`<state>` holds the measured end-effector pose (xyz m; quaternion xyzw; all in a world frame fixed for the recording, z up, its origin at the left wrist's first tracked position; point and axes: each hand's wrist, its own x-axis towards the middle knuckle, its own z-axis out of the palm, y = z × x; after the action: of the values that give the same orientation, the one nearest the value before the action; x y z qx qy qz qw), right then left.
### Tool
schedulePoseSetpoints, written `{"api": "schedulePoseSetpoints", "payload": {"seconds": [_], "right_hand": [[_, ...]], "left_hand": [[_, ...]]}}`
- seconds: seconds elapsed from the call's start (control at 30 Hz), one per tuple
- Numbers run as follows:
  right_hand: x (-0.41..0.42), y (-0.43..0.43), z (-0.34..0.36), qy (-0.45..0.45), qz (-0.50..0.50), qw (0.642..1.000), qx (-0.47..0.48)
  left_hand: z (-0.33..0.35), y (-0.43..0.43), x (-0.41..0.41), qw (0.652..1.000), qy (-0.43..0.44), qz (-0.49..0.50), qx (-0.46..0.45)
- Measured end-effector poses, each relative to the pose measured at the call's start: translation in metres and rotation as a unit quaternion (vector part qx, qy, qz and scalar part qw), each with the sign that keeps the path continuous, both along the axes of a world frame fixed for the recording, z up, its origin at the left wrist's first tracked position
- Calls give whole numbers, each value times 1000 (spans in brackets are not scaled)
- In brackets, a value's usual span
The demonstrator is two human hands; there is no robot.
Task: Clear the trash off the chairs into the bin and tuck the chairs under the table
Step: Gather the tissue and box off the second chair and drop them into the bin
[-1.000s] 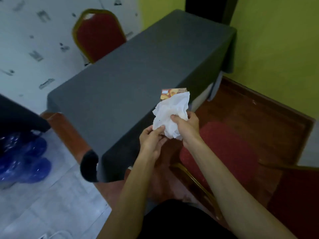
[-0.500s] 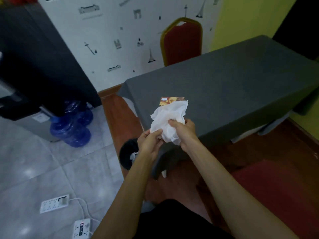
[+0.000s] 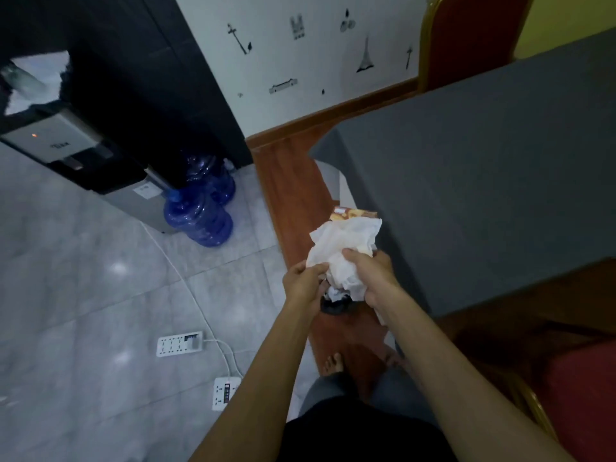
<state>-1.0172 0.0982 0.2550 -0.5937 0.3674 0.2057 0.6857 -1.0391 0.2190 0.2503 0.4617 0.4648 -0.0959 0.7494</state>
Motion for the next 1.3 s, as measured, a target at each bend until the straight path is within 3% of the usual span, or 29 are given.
{"api": "schedulePoseSetpoints", "payload": {"seconds": [0.23,0.37,0.63,0.83,1.0,1.3], "right_hand": [[11,28,-88,119,31,992,-31],[26,48,-164,161,29,985,-61],[63,57,-335,223,22,970,-93],[84,57,-430,222,51,965,-132],[81,55,-399,182,75,967,-163],[78,40,-206,115,154,967,-166]], "left_hand": [[-83,28,3,994,101,12,-39],[-168,43,15,983,151,38,-100],[-351,62,49,975,199,-7,-101],[-437,61,68,968,176,-174,37],[-413,63,70,960,174,-209,74],[-205,31,96,932,82,-320,150]]}}
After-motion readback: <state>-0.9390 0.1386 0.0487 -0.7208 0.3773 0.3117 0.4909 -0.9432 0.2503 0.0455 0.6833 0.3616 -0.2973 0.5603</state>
